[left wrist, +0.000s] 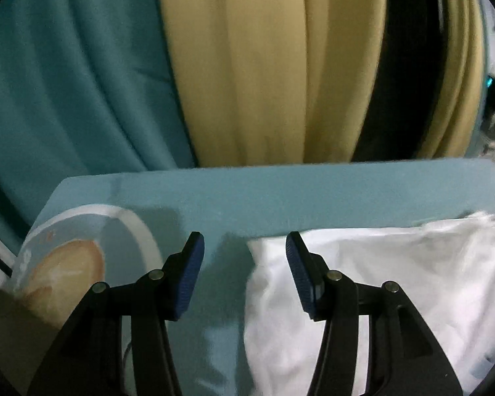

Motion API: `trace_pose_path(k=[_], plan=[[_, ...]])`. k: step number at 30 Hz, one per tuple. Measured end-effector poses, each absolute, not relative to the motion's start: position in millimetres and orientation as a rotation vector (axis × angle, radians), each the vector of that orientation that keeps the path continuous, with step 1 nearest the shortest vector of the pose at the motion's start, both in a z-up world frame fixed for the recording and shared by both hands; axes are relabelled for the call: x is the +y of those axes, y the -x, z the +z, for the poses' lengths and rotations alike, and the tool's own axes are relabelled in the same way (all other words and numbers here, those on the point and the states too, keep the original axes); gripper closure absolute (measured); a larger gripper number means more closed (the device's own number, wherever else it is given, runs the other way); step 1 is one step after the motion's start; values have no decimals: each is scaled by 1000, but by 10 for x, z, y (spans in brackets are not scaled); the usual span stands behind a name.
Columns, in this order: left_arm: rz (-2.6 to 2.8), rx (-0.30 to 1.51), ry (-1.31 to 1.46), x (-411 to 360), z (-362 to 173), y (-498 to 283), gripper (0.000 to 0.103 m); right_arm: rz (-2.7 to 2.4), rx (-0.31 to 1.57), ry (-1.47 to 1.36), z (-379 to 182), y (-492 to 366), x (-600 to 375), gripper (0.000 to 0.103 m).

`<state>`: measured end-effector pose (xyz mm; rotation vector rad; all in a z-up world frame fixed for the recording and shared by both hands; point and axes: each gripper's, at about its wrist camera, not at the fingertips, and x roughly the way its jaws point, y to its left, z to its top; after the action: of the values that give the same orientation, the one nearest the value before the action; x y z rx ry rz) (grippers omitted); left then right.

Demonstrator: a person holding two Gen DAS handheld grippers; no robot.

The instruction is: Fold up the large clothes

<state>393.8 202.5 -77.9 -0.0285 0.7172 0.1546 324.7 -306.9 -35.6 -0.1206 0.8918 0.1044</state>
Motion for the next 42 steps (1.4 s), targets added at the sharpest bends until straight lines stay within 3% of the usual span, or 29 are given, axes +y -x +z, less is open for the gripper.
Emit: trace_pose_path(k=[8,15,17,19,21,22,23,24,33,42], plan=[[30,767,224,1996,-993,-3142,49,78,977,-38,-712,-2987,-3322,28],[-20,854,228,1833,-1417,-2935,41,167,927,-277,-842,-2890,-3442,30],[-26,872,196,1775,-1536,-2915,41,151,924,-278,-869,-2890,-3420,64],[-8,866,163,1733,-1540,-2922,41,186,927,-328,-915,-2901,-3420,82],[8,865,159,1721,-1546,-2927,42,206,917,-347,-939,-2880,-3410,89],[-3,862,158,1716,-1544,-2921,49,214,912,-351,-935,-2864,-3404,92],[-22,859,168,1709,-1564,-2917,85,210,900,-356,-926,-2841,-3411,93],[-57,861,201,1723,-1560,-2897,92,193,873,-360,-894,-2789,-3441,94],[-61,760,247,1588,-1287,-2381,93,154,809,-256,-561,-2392,-3526,95],[-56,780,222,1397,-1243,-1803,92,124,854,-230,-626,-1926,-3720,95]])
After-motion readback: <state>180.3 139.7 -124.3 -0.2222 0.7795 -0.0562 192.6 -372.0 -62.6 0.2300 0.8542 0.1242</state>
